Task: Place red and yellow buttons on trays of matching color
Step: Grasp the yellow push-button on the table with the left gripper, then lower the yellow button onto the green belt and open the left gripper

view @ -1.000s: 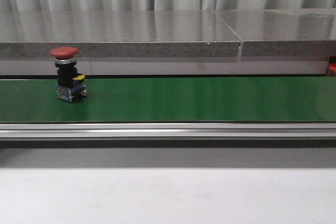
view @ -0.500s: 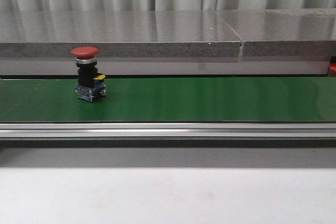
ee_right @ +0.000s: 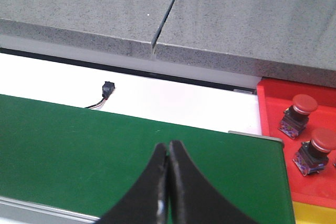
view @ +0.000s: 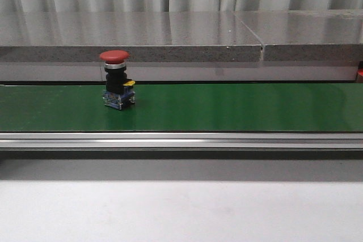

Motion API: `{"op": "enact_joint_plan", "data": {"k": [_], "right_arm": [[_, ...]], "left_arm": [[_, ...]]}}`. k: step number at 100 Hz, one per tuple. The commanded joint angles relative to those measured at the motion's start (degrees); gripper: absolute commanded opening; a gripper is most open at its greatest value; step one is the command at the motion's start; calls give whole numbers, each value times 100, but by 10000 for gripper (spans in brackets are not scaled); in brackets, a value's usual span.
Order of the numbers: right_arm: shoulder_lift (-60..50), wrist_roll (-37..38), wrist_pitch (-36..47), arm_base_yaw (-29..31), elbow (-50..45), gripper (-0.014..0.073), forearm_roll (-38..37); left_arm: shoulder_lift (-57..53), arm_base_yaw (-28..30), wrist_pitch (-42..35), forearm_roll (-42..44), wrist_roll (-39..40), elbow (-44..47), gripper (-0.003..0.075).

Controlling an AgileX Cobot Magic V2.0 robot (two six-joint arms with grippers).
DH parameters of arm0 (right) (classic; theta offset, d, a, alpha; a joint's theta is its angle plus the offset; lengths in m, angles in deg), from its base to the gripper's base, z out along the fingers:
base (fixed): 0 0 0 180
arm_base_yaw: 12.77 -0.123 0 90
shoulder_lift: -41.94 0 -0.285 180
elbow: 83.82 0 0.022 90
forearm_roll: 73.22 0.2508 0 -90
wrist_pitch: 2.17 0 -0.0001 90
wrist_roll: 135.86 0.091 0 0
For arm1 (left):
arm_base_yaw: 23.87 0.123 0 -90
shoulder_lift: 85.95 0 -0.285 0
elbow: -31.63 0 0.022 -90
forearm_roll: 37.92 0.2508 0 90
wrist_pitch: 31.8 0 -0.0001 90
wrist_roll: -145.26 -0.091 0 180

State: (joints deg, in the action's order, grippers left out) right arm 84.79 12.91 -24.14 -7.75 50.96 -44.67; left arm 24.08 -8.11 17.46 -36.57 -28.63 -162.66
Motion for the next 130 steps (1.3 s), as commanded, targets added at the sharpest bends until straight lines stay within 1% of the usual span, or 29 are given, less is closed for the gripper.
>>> {"op": "enact_joint_plan", "data": {"k": [1, 20, 42, 64, 77, 98, 130], "right_arm": [[-23, -32, 341, 5, 147, -67, 55], [-23, -32, 341, 5, 147, -67, 55], [-23, -32, 341, 5, 147, -67, 55], [-23, -32, 341, 5, 147, -67, 55], [-23, -32, 341, 5, 147, -67, 55], [-23, -32, 341, 5, 147, -67, 55], [-23, -32, 335, 5, 147, -67, 55]], "left_arm": [[-546, -184, -128, -26, -54, -133, -19], [-1175, -572, -278, -26, -54, 507, -19], [-1914, -1066, -819, -41, -54, 1638, -19], [-2104, -1206, -1364, -459, -54, 2445, -19], [-2104, -1206, -1654, -485, -54, 2841, -19], [-2094, -1206, -2155, -500, -54, 3239, -18], [-1637, -1206, -2116, -533, -54, 3240, -17]]}}
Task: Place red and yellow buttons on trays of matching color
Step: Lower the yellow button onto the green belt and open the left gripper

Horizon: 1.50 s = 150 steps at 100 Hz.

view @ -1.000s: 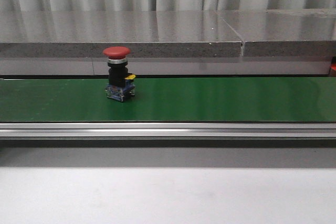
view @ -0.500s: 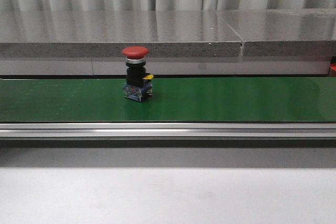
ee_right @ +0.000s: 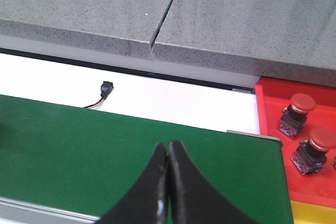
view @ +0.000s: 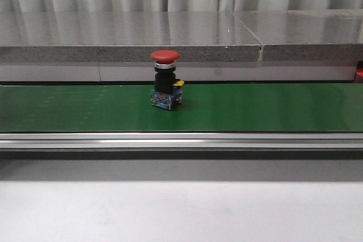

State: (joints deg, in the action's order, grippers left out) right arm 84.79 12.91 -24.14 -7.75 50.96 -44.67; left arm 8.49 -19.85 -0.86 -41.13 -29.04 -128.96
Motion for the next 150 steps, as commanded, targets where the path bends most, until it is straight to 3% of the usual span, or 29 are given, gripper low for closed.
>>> {"op": "enact_joint_plan", "data": {"k": [1, 9, 16, 23, 38, 45, 83, 119, 150], "right_arm": [[-23, -32, 335, 5, 147, -67, 55], [-23, -32, 335, 5, 147, -67, 55], [-23, -32, 335, 5, 147, -67, 55], [-23, -32, 335, 5, 147, -67, 55], [-23, -32, 335, 5, 147, -67, 55], [-23, -32, 335, 5, 147, -67, 55], [-23, -32, 319, 5, 147, -67, 55], [-23, -32, 319, 5, 147, -67, 55], [-23, -32, 319, 5, 147, -67, 55]], "left_arm": [[-62, -32, -284, -76, -12, -130, -17], [-8, -32, -284, -76, -12, -130, 3], [-8, -32, -271, -76, -38, -130, 81], [-8, -32, -260, -76, -51, -130, 219], [-8, -32, -321, -115, -51, -130, 606], [-8, -32, -354, -161, -51, -130, 685], [-645, -508, -929, -161, -124, -130, 692], [-2101, -652, -620, -117, -124, -95, 692], [-3946, -652, -583, -119, -124, 1056, 690]]}}
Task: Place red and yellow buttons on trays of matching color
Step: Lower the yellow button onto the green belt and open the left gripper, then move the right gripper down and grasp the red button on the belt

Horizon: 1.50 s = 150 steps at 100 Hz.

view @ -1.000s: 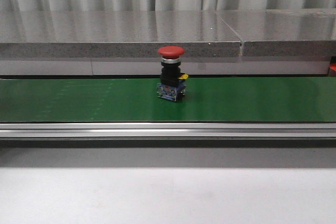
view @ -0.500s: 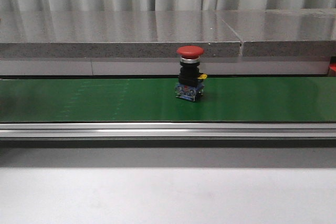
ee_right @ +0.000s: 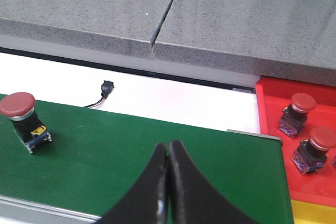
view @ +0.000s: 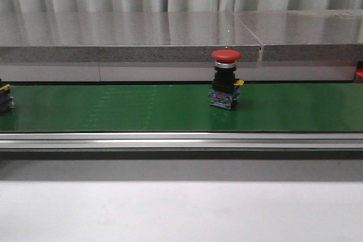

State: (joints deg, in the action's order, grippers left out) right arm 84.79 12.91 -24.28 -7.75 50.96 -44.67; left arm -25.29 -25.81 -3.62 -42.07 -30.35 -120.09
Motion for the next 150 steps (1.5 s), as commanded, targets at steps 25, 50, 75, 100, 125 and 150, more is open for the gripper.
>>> {"op": "enact_joint_plan", "data": {"k": [25, 50, 75, 100, 125, 150], "right_arm": [[-23, -32, 332, 5, 147, -67, 55], [-23, -32, 332, 5, 147, -67, 55], [-23, -32, 332, 5, 147, -67, 55], [-23, -32, 232, 5, 147, -63, 55], [-23, -32, -57, 5, 147, 299, 55], [-23, -32, 31, 5, 147, 661, 55]], "left_arm": [[-2105, -56, -43, -25, 8, 1184, 689], [-3233, -56, 276, -25, 8, 1801, 536], [-3609, -56, 378, -25, 8, 1956, 165], [-3609, -56, 402, -25, 8, 1956, -19], [-3609, -56, 424, -49, 8, 1956, -19], [-3609, -56, 424, -49, 8, 1956, -19]]}}
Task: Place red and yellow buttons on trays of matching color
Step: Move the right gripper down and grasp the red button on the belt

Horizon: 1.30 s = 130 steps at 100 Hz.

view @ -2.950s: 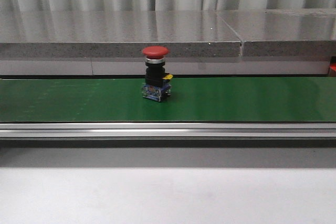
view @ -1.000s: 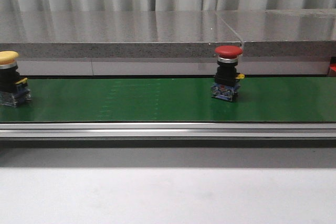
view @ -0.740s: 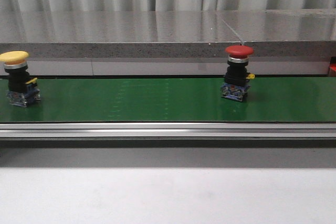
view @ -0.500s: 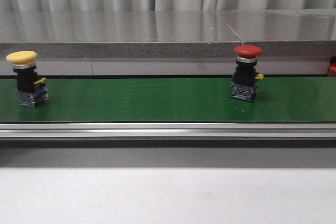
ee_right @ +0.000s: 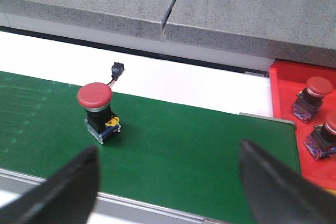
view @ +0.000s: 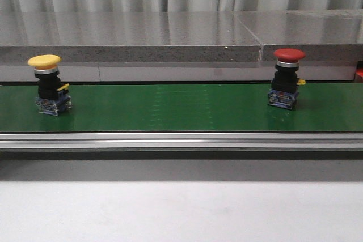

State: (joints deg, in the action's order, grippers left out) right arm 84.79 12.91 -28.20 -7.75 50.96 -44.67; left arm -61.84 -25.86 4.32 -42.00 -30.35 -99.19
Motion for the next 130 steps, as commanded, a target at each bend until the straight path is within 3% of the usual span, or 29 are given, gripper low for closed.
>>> {"op": "enact_joint_plan", "data": {"k": [1, 26, 64, 97, 130], "right_arm": [[-23, -32, 424, 5, 147, 659, 55], [474, -32, -67, 5, 376, 654, 55], [2377, -36, -986, 5, 1397, 654, 55], [3677, -183, -686, -46, 1772, 654, 55], [4514, -303, 184, -261, 2115, 654, 55]], "left_arm": [[46, -51, -370, -56, 8, -134, -19], [46, -51, -370, -56, 8, -134, -19], [46, -51, -370, -56, 8, -134, -19], [46, -51, -370, -56, 8, -134, -19], [46, -51, -370, -56, 8, -134, -19]]}}
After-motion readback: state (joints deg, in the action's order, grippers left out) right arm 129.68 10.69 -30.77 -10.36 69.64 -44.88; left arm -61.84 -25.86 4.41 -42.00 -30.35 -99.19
